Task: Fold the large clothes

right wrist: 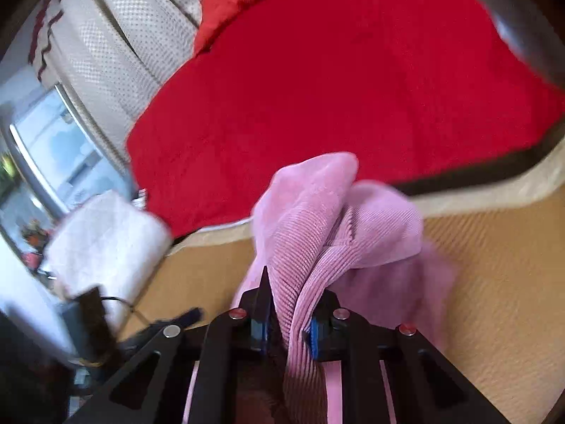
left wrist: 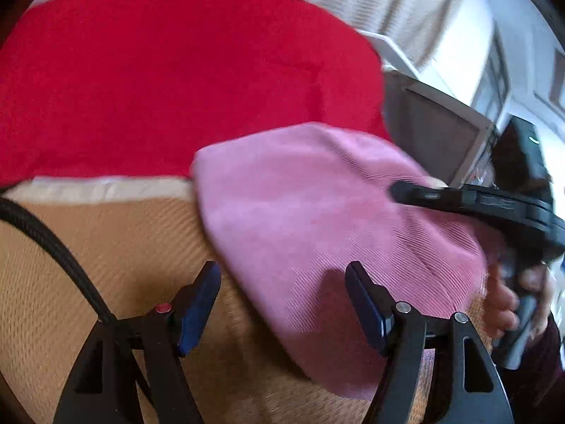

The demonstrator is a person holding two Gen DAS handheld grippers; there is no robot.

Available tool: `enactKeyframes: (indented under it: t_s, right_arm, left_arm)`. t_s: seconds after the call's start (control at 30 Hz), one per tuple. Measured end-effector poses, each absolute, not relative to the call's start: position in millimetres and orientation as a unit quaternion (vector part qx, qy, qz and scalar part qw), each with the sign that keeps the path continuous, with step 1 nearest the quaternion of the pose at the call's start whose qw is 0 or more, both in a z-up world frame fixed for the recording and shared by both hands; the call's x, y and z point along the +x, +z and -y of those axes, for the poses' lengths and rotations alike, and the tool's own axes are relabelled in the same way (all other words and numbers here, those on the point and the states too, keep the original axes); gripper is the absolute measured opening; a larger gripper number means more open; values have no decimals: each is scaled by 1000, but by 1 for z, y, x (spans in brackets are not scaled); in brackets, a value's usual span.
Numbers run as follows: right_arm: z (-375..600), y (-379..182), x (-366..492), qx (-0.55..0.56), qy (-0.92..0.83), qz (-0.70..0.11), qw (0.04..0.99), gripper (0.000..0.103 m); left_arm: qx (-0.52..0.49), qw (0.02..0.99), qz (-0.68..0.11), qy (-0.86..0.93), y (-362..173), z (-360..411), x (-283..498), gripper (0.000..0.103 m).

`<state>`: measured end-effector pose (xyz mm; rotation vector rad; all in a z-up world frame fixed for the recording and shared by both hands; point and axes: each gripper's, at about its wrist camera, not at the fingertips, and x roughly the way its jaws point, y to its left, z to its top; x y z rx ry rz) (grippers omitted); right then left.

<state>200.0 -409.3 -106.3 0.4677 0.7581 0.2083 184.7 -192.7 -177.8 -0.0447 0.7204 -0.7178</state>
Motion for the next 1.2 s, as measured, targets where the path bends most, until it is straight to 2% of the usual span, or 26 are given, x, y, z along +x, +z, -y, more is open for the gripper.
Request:
enactKeyframes:
  t_s: [0.07, 0.13, 0.2, 0.27, 0.33, 0.43, 0.67, 0.77, 0.83, 0.87, 0.9, 0.93, 1.07, 1.2]
  right_arm:
    - [428, -123, 206, 219, 58, -375, 899, 16]
    - [441, -150, 215, 211, 21, -406, 889, 16]
    - [454, -189, 224, 233, 24, -465, 854, 16]
    - [463, -208, 223, 268, 30, -473, 838, 16]
    - [459, -194, 218, 255, 34, -464, 848, 21]
    - [459, -170, 197, 252, 32, -446, 858, 22]
    - [441, -111, 132, 218, 65, -372, 900, 22]
    - [416, -117, 133, 200, 84, -411, 886, 21]
    - [402, -148, 138, 168, 72, -476, 860, 21]
    - [398, -170, 142, 163, 65, -514, 840, 17]
    - [398, -179, 142, 172, 64, -521, 834, 17]
    - [398, -177, 140, 174, 63, -515, 837, 17]
    - [392, -159, 149, 152, 66, -528, 833, 17]
    - [403, -126, 170, 199, 85, -482, 849, 20]
  left_arm:
    - [33, 874, -341, -343, -186, 222, 175, 74]
    - [69, 859, -370, -347, -209, 247, 176, 74]
    - [96, 856, -381, -336, -224, 258, 176, 86]
    - [101, 853, -388, -335, -226, 258, 179, 88]
    - [72, 843, -415, -335, -229, 248, 189, 89]
    - [28, 836, -432, -336, -232, 234, 195, 90]
    - [18, 848, -413, -330, -198, 207, 182, 90]
    - [40, 855, -405, -322, -193, 195, 173, 90]
    - [68, 846, -422, -317, -206, 197, 174, 90]
    - [78, 846, -423, -314, -212, 196, 171, 91]
    - [89, 852, -415, -305, -217, 196, 170, 99]
    - [103, 861, -407, -288, -221, 194, 170, 101]
    - [86, 861, -412, -286, -218, 190, 174, 101]
    - [94, 864, -402, -287, -214, 190, 174, 101]
